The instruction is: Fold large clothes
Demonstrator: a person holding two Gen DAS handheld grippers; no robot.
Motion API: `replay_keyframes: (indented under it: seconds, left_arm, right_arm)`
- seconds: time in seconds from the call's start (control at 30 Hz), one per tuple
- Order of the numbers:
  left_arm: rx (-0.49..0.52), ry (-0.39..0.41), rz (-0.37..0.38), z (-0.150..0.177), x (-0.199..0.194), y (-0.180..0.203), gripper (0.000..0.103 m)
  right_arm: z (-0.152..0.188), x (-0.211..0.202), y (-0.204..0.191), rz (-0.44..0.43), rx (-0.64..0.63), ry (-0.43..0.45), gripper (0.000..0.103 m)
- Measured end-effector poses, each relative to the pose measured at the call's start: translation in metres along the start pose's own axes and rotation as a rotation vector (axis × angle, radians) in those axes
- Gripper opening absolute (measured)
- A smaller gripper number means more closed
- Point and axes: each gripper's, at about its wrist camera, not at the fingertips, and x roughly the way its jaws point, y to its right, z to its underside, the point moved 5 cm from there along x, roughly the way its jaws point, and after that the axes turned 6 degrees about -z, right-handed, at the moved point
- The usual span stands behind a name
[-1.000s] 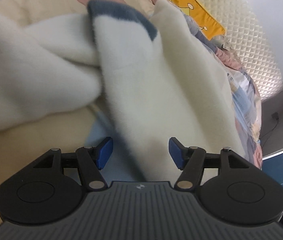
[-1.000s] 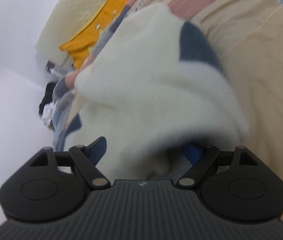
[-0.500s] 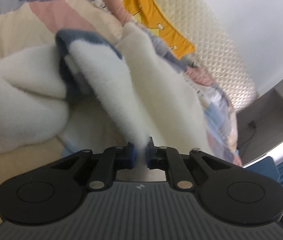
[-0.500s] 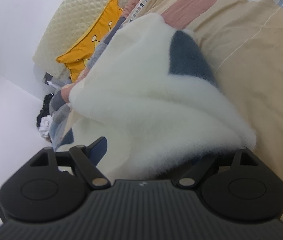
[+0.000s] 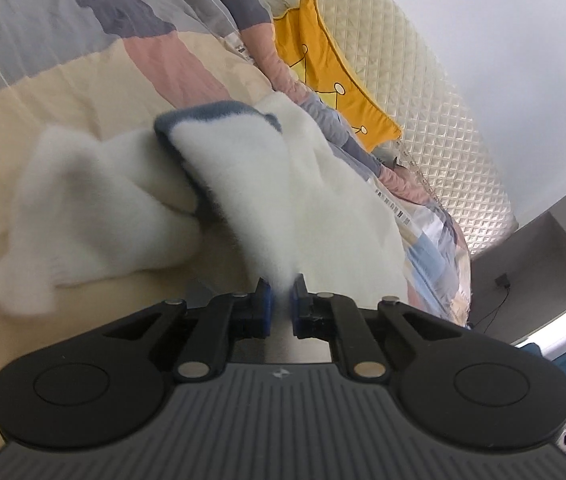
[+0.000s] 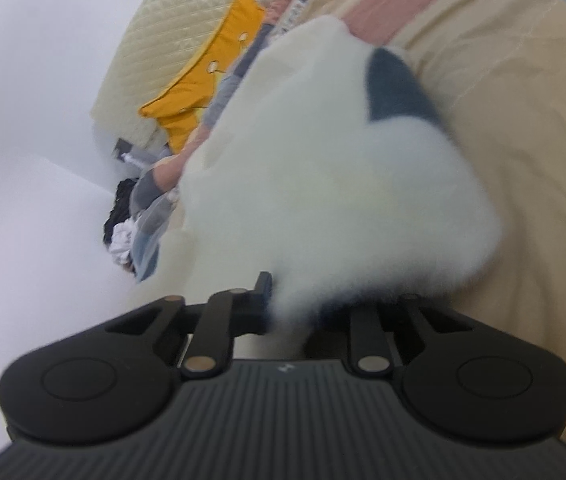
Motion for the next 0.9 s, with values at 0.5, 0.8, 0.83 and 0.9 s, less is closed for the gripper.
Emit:
replay_keyframes:
  seconds: [0.5,0.8,0.83,0.9]
  left_arm:
    - [0.021,-0.133,-0.162,0.030,0.029,-0.025,0.011]
    - [-0.059,-0.174,-0.124,0.036,0.033,-0.030,0.038]
    - [-0.079,-0.195,-0.111,0.039,0.034,-0.030,0.046]
    - [-0.093,-0.225,-0.088,0.044,0.036,-0.029,0.047]
  right_arm:
    - [0.014,-0.003,0.017,0.203,-0.007,-0.067,0.023]
    - [0.021,0.006,0.015,0.148,0.028,-0.120,0.032]
    - [0.022,0.008,0.015,0.130,0.045,-0.132,0.033]
    - [0.026,0.011,0.015,0.109,0.062,-0.158,0.034]
